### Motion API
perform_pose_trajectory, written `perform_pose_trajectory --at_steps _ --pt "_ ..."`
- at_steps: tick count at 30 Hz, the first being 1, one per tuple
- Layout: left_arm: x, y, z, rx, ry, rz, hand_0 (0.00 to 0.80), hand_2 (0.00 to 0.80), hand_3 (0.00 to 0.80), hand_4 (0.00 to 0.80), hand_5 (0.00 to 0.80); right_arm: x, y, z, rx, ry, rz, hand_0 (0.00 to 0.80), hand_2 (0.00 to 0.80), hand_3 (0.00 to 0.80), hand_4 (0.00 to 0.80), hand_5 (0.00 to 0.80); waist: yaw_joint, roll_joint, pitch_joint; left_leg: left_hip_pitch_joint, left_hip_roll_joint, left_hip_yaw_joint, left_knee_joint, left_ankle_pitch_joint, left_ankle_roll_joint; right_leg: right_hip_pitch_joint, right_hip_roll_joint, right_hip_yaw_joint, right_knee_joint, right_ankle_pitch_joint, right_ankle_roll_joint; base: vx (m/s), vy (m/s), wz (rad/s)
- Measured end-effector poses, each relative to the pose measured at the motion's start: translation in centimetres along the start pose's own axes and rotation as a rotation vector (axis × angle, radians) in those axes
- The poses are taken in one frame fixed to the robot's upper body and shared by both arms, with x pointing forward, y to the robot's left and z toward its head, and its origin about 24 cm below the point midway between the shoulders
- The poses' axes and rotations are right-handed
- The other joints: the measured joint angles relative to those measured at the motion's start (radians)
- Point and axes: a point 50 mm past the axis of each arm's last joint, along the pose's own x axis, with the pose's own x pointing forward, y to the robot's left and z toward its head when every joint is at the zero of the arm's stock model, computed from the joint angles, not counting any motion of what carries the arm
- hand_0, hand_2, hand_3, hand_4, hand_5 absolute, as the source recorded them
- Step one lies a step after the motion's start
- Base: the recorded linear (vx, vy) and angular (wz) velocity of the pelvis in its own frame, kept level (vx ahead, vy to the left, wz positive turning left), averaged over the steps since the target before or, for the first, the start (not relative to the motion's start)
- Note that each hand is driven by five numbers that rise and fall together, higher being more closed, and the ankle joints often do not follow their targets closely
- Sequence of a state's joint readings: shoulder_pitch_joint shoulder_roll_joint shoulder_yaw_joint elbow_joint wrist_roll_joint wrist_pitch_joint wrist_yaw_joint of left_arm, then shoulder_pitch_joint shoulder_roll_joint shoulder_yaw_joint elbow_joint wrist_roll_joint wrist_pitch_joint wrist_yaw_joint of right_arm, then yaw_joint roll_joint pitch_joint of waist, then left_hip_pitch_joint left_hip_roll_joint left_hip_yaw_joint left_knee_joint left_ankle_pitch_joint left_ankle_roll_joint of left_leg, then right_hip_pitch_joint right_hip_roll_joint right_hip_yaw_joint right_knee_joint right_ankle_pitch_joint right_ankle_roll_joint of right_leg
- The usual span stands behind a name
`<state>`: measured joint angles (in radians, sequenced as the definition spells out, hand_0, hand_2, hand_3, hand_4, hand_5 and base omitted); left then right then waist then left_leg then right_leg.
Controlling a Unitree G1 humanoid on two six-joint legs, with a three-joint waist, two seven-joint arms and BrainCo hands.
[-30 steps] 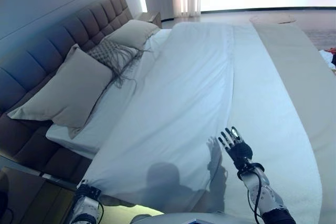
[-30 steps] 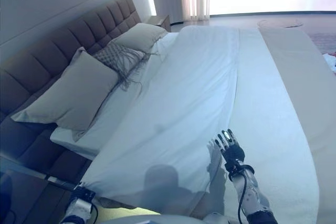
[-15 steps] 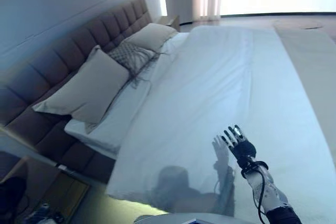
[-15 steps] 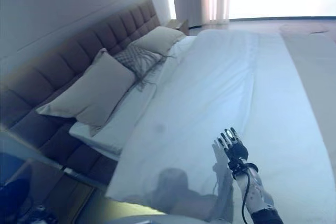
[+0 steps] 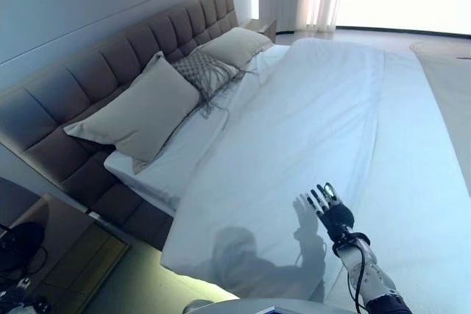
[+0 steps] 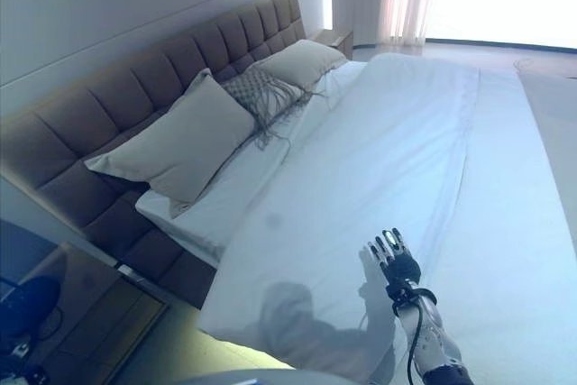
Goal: Make the bed neatly
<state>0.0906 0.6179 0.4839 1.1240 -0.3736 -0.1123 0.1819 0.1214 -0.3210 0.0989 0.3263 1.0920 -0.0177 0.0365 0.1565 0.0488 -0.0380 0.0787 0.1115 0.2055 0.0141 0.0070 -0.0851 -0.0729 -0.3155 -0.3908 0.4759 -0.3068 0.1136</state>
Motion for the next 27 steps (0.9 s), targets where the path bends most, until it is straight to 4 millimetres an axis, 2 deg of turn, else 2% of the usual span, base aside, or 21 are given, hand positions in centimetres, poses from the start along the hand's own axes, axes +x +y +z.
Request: perform_pose_trajectory --at_steps 3,5,8,12,14,18,22,27 --pt "-1.0 -3.5 2.0 -0.124 -0.15 -0.152 0.0 0.0 0.0 0.0 0.0 0.0 0.0 0.1 0.008 -0.015 -0.001 0.0 0.0 0.0 0.0 0.0 0.003 0.001 0.017 -0.002 0.003 0.0 -0.001 0.0 0.0 -0.001 0.003 0.0 -0.002 0.001 0.001 -0.05 -0.082 -0.01" --pt "-1.9 -5.5 2.5 -0.177 -0.198 -0.248 0.0 0.0 0.0 0.0 0.0 0.1 0.3 -0.3 0.028 -0.014 0.006 0.0 0.0 0.0 0.0 0.0 0.003 0.006 0.028 -0.002 0.006 0.001 0.0 0.0 0.0 -0.002 0.008 0.0 -0.003 0.0 0.002 -0.042 -0.098 -0.03" --pt "-3.1 -8.0 2.2 -0.209 -0.224 -0.341 0.0 0.0 0.0 0.0 0.0 0.1 0.6 -0.7 0.025 -0.015 0.02 0.0 0.0 0.0 0.0 0.0 -0.001 0.008 0.043 -0.002 0.013 0.002 0.0 0.0 0.0 -0.005 0.016 0.001 -0.004 -0.002 0.001 -0.004 -0.073 -0.05" --pt "-4.6 -10.7 0.8 -0.043 -0.247 -0.388 0.0 0.0 0.0 0.0 0.0 0.0 0.7 -1.0 -0.007 -0.014 0.021 0.0 0.0 0.0 0.0 0.0 -0.004 -0.011 0.055 -0.002 0.014 0.01 0.007 0.0 0.0 -0.009 0.022 0.008 -0.005 -0.002 -0.006 0.012 -0.04 -0.09" --pt "-5.2 -11.6 0.3 0.077 -0.281 -0.386 0.0 0.0 0.0 0.0 0.0 0.0 0.7 -1.2 -0.019 -0.01 0.013 0.0 0.0 0.0 0.0 0.0 0.0 -0.024 0.064 -0.002 0.016 0.012 0.011 0.0 0.0 -0.022 0.029 0.025 -0.005 -0.001 -0.008 -0.042 -0.037 -0.24" --pt "-5.9 -12.7 0.0 0.202 -0.342 -0.336 0.0 0.0 0.0 0.0 0.0 -0.2 -0.3 -0.9 -0.023 -0.037 -0.057 0.0 0.0 0.0 0.0 0.0 -0.008 -0.051 0.082 -0.038 0.023 0.012 0.029 0.0 0.0 -0.071 0.036 0.044 0.005 0.003 -0.015 -0.172 -0.088 -0.2" --pt "-6.1 -13.6 1.6 0.259 -0.428 -0.282 0.0 0.0 0.0 0.0 0.0 -0.4 -3.0 -0.1 -0.007 -0.091 -0.2 0.0 0.0 0.0 0.0 0.0 -0.034 -0.08 0.131 -0.108 0.044 0.011 0.074 0.0 0.0 -0.133 0.056 0.051 0.011 0.018 -0.039 -0.205 -0.11 -0.15" --pt "-6.0 -15.3 5.0 0.237 -0.52 -0.219 0.0 0.0 0.0 0.0 0.0 -0.8 -5.6 0.5 0.062 -0.17 -0.318 0.0 0.0 0.0 0.0 0.0 -0.065 -0.113 0.208 -0.233 0.08 0.008 0.153 -0.001 -0.001 -0.249 0.071 0.051 0.044 0.041 -0.075 -0.26 -0.108 -0.17"
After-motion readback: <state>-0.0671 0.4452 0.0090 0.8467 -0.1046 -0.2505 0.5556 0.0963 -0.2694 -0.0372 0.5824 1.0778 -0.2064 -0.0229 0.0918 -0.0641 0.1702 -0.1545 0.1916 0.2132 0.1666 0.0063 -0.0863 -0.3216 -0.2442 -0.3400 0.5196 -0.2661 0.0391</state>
